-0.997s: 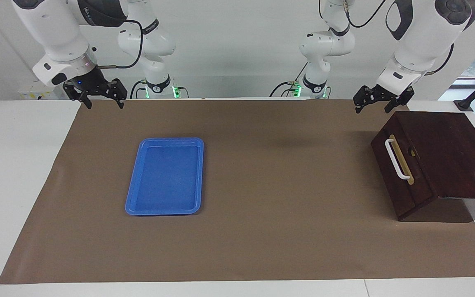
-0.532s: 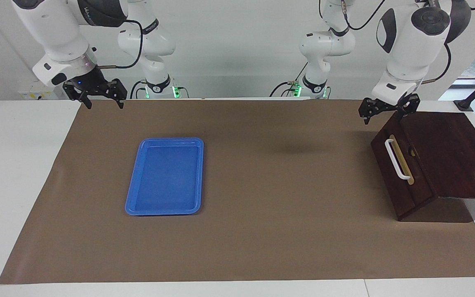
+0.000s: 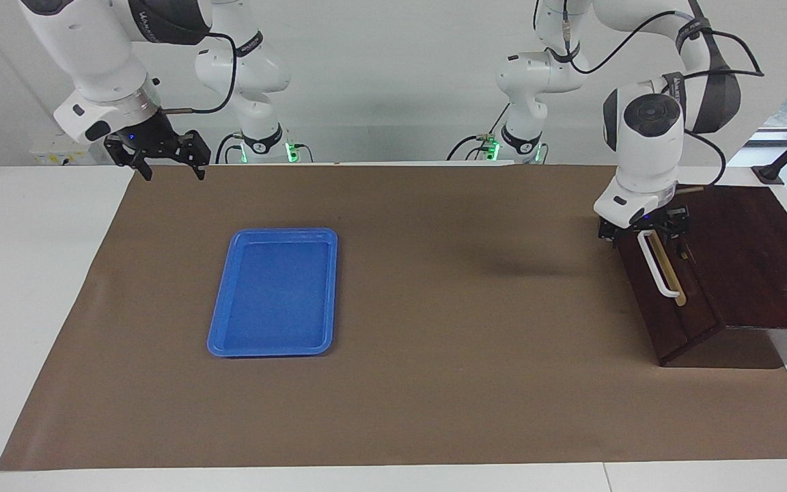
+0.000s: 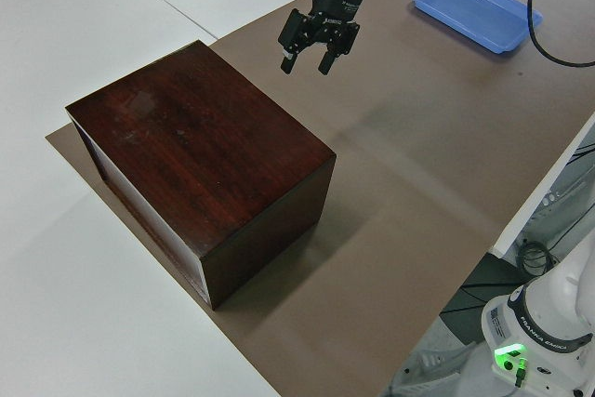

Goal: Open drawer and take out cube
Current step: 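Grasp the white drawer handle with the left gripper and pull outward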

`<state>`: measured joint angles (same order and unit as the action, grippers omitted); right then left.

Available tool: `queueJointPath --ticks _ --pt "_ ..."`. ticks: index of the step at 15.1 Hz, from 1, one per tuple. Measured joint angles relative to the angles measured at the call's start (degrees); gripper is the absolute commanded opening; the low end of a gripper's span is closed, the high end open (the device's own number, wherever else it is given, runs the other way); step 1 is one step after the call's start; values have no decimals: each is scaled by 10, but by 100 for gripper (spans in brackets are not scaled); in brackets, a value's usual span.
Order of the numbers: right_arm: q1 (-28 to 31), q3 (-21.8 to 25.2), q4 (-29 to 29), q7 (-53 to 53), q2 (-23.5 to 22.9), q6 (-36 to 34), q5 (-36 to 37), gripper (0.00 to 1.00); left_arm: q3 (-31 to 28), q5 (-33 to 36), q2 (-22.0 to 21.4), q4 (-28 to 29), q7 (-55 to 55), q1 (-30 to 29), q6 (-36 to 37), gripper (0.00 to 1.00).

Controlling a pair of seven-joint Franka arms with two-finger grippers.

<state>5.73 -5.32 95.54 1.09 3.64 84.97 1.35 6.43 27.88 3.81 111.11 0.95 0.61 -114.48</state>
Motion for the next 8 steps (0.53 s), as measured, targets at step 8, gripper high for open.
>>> queueJointPath --ticks 8 --pt "0 0 0 0 0 0 0 100 -3 25 21 52 2 -31 -86 100"
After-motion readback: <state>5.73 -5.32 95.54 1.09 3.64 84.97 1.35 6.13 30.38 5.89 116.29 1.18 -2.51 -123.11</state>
